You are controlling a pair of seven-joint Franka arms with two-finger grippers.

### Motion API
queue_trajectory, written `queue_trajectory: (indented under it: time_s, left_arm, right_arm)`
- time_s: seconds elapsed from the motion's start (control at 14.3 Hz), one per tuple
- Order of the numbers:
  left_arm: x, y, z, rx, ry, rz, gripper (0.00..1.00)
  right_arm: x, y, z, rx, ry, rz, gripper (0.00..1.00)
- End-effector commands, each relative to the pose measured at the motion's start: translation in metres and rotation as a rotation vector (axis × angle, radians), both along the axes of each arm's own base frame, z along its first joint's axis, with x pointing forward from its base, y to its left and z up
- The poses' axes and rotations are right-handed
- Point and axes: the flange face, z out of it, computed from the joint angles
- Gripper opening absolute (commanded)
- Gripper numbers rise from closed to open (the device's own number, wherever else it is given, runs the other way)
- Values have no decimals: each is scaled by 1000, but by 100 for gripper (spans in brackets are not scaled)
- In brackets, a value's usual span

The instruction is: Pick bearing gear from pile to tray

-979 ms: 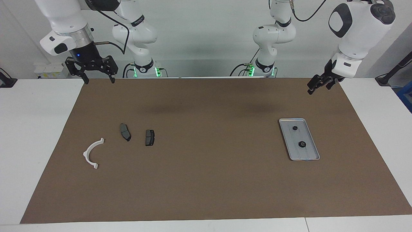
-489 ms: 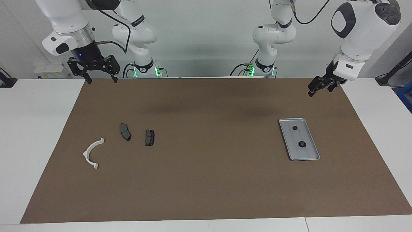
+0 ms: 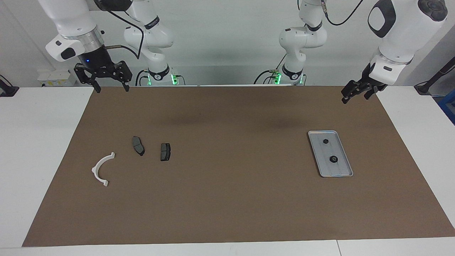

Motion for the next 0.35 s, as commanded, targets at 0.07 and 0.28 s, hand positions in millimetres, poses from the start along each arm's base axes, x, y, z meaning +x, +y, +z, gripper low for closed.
queue_trajectory:
  time_s: [0.07,0.28]
  left_arm:
    - [1,-22,2,2,17,-50,100]
    - [0,-28,3,-1,18,-61,100]
  right_arm:
    - [0,-2,-2,25,-10,-29,100]
    - [-1,-2,-1,25,-9,-29,100]
